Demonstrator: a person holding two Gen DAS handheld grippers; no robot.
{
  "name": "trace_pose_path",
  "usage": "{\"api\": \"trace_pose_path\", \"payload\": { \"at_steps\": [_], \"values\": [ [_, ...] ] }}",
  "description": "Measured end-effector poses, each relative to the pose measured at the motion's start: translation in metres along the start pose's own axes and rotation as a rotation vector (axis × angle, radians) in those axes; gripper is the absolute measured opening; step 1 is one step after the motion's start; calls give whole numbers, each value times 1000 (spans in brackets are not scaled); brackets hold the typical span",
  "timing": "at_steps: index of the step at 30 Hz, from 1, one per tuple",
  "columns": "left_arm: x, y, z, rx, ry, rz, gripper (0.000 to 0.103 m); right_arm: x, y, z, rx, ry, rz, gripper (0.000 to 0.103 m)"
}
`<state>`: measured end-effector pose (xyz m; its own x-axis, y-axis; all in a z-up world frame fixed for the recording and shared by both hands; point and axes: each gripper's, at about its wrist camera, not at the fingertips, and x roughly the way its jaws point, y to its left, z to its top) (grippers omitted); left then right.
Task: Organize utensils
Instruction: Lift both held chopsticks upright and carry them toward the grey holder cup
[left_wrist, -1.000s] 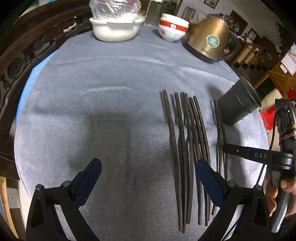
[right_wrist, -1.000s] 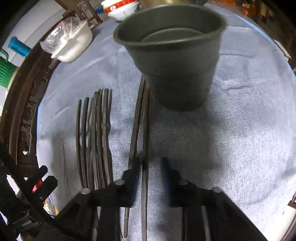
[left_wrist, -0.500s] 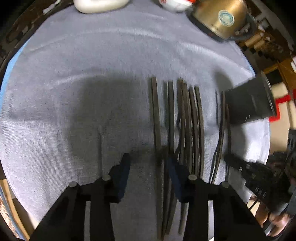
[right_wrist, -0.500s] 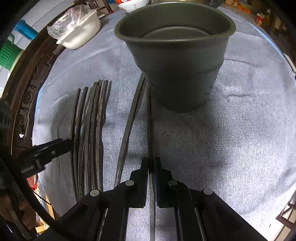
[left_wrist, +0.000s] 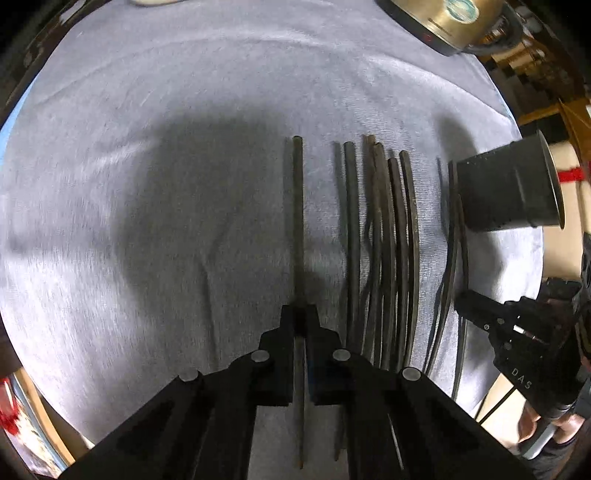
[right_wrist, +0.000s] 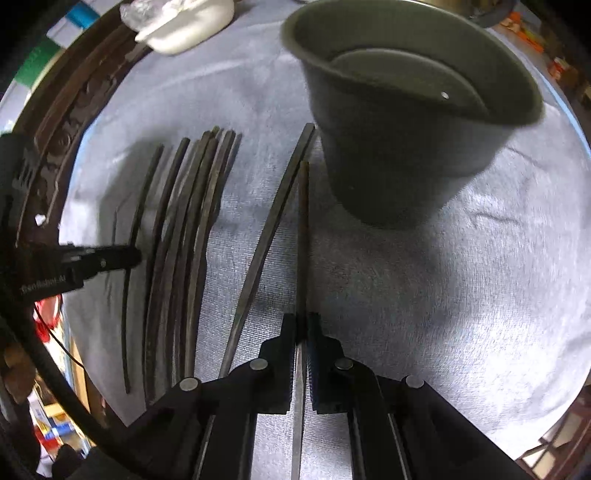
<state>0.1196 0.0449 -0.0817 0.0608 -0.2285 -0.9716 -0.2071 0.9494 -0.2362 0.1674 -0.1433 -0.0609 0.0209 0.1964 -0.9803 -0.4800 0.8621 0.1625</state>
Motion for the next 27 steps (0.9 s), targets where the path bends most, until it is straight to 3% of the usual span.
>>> {"api": "trace_pose_path", "payload": {
  "at_steps": [3,6,9,12,13,15,18,19,21,27],
  "values": [
    [-6,2,0,5,-9,-18,6,-2,4,2,-18,9,-20,6],
    [-21,10,-12,-17,-98,-29,6,-9,12,-6,-14,-27,6,6],
    [-57,18,-27,-36,-248,-53,6,-31,16,-20,14,-130,54,6],
    [-94,23,-40,-63,-421,-69,6,-70,18,-39,60,-298,92,6],
    [-106,26,-46,-77,-497,-87,6,-91,15,-49,95,-397,100,6],
    [-115,38,-52,-98,-627,-89,6,-120,8,-70,159,-582,45,6],
    [-125,35,-64,-106,-793,-57,6,-144,-9,-92,273,-786,-29,6],
    [-124,33,-69,-102,-844,-41,6,-148,-17,-99,296,-868,-93,6],
    [-115,33,-71,-102,-915,-5,6,-151,-29,-99,308,-936,-201,6],
    [-115,28,-70,-106,-1045,87,6,-142,-38,-102,306,-1057,-351,6]
  ]
}}
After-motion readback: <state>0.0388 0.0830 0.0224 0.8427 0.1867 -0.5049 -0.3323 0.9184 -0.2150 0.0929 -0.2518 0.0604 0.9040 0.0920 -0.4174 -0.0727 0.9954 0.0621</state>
